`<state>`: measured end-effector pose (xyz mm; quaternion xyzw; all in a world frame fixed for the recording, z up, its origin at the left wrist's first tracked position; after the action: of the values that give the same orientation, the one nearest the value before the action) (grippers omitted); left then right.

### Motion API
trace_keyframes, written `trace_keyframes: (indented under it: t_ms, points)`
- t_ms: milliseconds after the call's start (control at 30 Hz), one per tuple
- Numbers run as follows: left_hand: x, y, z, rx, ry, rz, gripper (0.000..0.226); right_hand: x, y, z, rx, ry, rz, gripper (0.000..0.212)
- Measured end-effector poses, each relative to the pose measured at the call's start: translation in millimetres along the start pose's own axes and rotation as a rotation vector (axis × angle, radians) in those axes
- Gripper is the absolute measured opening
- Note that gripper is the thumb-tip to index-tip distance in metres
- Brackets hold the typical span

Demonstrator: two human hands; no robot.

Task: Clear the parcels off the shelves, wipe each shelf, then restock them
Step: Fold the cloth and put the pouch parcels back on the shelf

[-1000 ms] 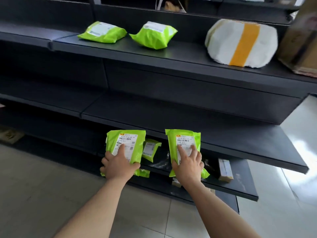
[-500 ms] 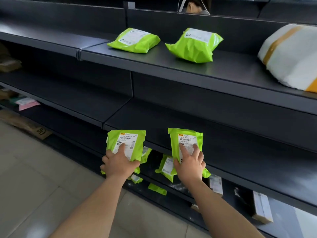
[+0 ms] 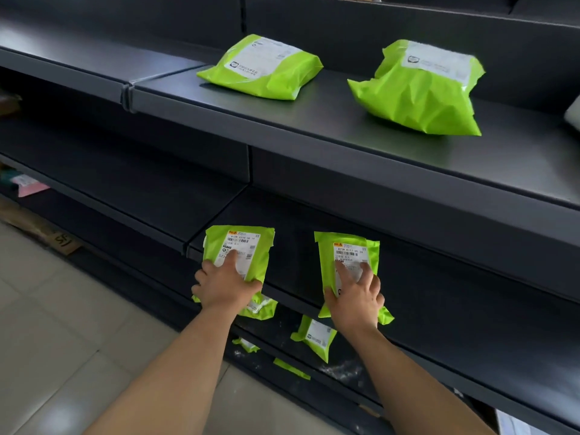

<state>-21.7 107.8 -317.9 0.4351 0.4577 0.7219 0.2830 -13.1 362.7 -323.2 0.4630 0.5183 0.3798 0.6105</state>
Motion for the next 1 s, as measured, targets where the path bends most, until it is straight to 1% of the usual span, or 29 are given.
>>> trace_keyframes:
  t_ms: [267, 367, 567, 700, 1000]
  points:
    - [13, 7, -86, -0.092, -0.133, -0.068, 0.087, -30, -14, -32, 0.049, -0.150, 0.008, 0.063]
    - [19, 5, -114, -0.132, -0.194, -0.112, 0.089, -43, -21, -38, 0.057, -0.221, -0.001, 0.063]
    - [36, -11, -154, -0.178, -0.329, -0.156, 0.084, -62, -35, -40, 0.063, -0.336, 0.011, 0.064]
    - [42, -21, -173, -0.167, -0.374, -0.162, 0.083, -69, -42, -46, 0.056, -0.373, 0.026, 0.064]
    - [38, -31, -189, -0.100, -0.461, -0.246, 0.092, -81, -57, -77, 0.062, -0.427, 0.040, 0.061]
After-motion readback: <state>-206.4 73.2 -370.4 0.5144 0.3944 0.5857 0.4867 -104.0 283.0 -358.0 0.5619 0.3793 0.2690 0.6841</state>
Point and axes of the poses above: each hand's wrist, its own z-axis away from the middle knuckle, its own y-axis out of the back of the hand, x = y × z, the point moved 5 cm from there along -z, towards the middle knuckle, and after that the axes turned 1 degree about -x, right-handed, at the moved point
